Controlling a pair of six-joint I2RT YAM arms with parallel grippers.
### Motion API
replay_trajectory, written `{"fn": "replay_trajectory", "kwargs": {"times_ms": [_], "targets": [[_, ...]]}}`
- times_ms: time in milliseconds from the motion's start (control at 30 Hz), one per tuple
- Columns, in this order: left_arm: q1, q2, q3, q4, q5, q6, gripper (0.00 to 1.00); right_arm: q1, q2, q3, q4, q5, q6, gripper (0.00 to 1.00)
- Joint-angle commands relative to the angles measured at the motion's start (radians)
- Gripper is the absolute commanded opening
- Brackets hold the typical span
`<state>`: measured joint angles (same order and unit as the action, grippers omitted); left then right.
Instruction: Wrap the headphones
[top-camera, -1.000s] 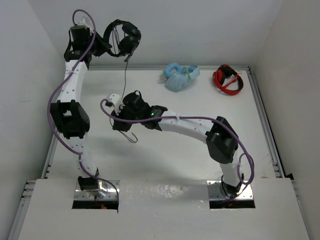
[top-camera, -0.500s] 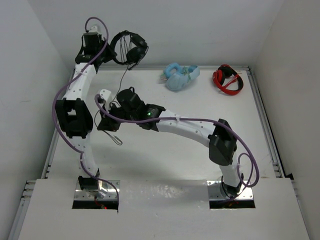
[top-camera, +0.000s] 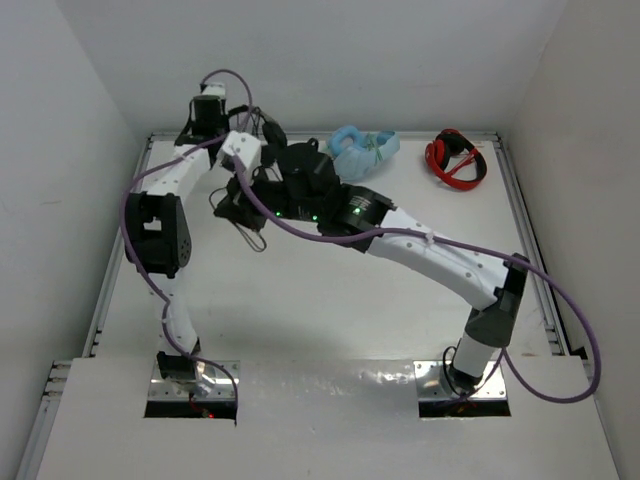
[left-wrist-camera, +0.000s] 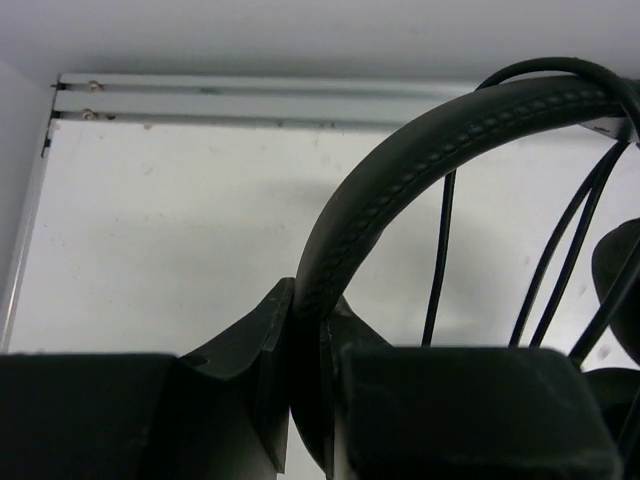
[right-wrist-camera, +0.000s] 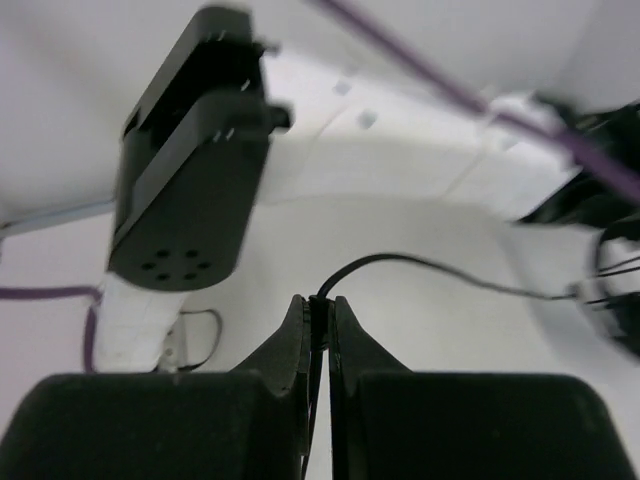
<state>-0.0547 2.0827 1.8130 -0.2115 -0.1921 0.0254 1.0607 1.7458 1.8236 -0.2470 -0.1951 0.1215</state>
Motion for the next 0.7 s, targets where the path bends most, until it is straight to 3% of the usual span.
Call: {"fn": "replay_trajectory", "kwargs": {"times_ms": [0, 267, 500, 667], "targets": [[-0.053, -0.094, -0.107, 0.168, -0.043, 0.166, 0.0, -0.028, -0.048, 0.074, -0.079, 0.14, -0.071, 0.0], [-0.085, -0.176, -0.23, 0.184, 0.034, 0.303, 0.0, -0.122, -0.126, 0.04, -0.097, 0.31, -0.146, 0.0], [-0.089, -0.197, -0.187, -0.011, 0.261, 0.367, 0.0, -0.321, -0.144, -0.049, -0.084, 0.336, -0.145, 0.0], [-0.123, -0.216, -0.164, -0.147, 0.318, 0.444, 0.0, -0.458, -0.128, -0.064, -0.044, 0.324, -0.145, 0.0]]}}
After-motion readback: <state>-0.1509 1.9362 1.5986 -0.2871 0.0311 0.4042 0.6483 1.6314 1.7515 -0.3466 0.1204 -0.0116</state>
